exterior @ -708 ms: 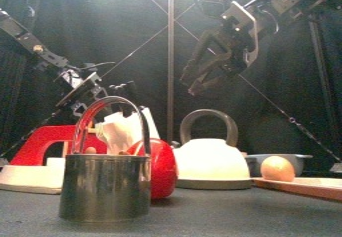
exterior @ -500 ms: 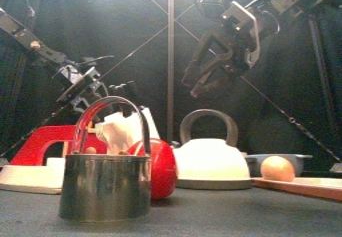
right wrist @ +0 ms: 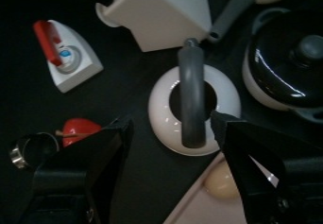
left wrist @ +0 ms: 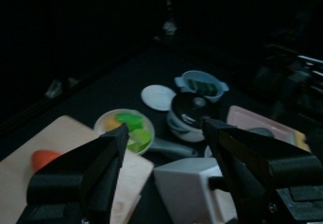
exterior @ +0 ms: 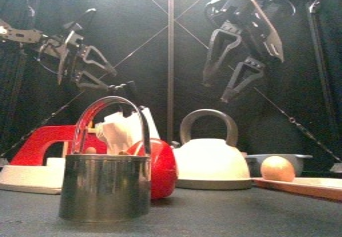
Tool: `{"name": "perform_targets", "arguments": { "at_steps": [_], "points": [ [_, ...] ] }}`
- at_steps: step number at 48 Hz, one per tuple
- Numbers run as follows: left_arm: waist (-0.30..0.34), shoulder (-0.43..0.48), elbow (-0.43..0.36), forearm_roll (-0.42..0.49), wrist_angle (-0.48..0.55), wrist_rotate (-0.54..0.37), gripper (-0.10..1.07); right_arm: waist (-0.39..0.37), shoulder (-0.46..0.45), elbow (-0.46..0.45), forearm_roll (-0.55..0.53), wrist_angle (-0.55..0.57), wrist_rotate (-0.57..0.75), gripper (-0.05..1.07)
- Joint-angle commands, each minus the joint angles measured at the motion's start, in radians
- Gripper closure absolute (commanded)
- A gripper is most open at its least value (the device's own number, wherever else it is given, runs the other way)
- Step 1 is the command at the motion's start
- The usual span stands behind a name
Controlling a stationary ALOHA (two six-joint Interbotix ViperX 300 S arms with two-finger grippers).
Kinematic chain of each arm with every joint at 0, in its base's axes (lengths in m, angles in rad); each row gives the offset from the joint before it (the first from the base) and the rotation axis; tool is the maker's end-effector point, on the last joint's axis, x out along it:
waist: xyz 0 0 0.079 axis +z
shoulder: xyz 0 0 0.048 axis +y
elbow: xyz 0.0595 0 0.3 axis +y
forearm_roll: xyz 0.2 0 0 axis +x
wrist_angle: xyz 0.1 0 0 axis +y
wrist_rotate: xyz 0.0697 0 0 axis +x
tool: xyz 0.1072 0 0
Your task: Grab egg
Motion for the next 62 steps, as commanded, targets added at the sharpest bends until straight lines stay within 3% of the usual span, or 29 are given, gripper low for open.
{"name": "perform_targets", "arguments": {
  "at_steps": [1,15,28,36,48,62],
  "points": [
    [-0.049,-0.002,0.002,0.026,-0.067,0.000,0.02,0.028,-0.032,-0.032,0.031,0.066,0.006,0.06],
    [-0.149,-0.002,0.017,0.043,-0.100,0.002,0.02,0.071,-0.035,-0.101,0.207,0.267,0.003,0.06],
    [-0.218,-0.002,0.017,0.094,-0.100,0.000,0.02,0.067,-0.031,-0.040,0.328,0.365,0.052,0.06],
    [-0.219,-0.002,0.021,0.091,-0.100,0.000,0.02,0.057,-0.031,0.044,0.342,0.302,0.121,0.05],
    [-0.218,-0.002,0.028,0.089,-0.100,0.000,0.02,-0.017,-0.023,0.192,0.328,0.021,0.212,0.05],
    [-0.213,-0.002,0.032,0.089,-0.100,0.000,0.02,-0.078,-0.008,0.201,0.252,-0.049,0.230,0.05]
  ]
}}
